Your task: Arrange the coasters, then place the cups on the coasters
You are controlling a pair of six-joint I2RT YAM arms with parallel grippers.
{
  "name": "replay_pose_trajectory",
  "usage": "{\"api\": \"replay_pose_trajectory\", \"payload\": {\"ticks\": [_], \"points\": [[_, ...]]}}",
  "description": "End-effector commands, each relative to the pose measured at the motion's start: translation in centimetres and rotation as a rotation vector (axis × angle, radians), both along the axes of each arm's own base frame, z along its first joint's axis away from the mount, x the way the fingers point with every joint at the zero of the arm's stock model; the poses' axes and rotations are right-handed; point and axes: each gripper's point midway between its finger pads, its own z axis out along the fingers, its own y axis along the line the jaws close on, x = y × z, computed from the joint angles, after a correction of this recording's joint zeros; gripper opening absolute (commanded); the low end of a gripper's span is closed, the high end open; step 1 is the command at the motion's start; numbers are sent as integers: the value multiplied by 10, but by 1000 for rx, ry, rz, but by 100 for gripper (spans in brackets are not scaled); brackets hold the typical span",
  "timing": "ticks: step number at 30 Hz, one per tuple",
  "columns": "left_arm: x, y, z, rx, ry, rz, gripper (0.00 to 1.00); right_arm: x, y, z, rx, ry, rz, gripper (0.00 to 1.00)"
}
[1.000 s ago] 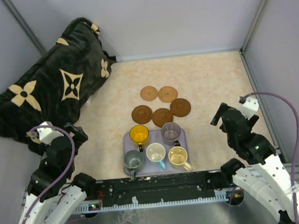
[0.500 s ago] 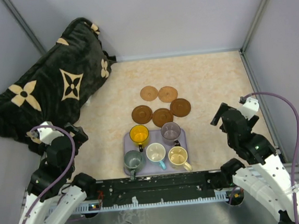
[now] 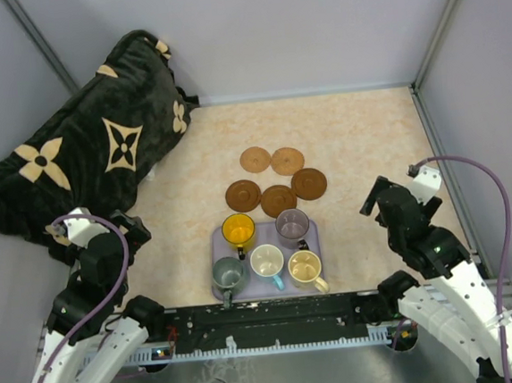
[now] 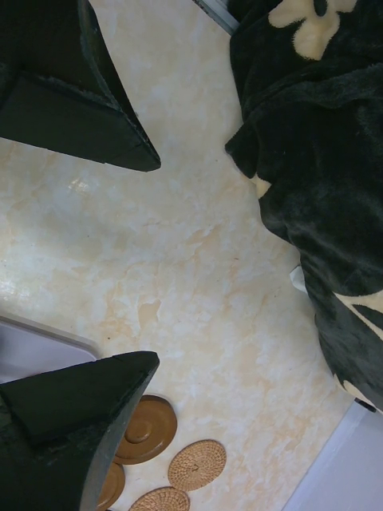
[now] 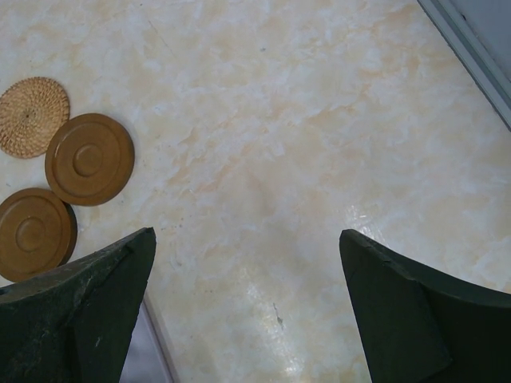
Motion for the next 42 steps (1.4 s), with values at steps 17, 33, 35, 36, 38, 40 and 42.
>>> {"api": "replay_pose_trajectory", "payload": {"ticks": [17, 33, 35, 36, 38, 40, 42], "points": [[35, -63, -28, -44, 55, -250, 100, 40, 45, 16, 67, -73, 178, 99], [122, -144, -69, -34, 74, -441, 98, 145, 150, 17, 104, -3, 493, 87], [132, -152, -75, -31, 103, -444, 97, 154, 167, 7, 125, 34, 551, 80], [137, -155, -80, -31, 121, -440, 96, 157, 176, 4, 140, 49, 582, 76], [150, -161, -84, -19, 139, -437, 94, 164, 190, -6, 164, 83, 624, 70], [163, -169, -86, -3, 149, -447, 91, 169, 203, -17, 191, 118, 668, 63], [177, -179, -84, 4, 150, -464, 87, 170, 219, -27, 230, 153, 722, 54]]}}
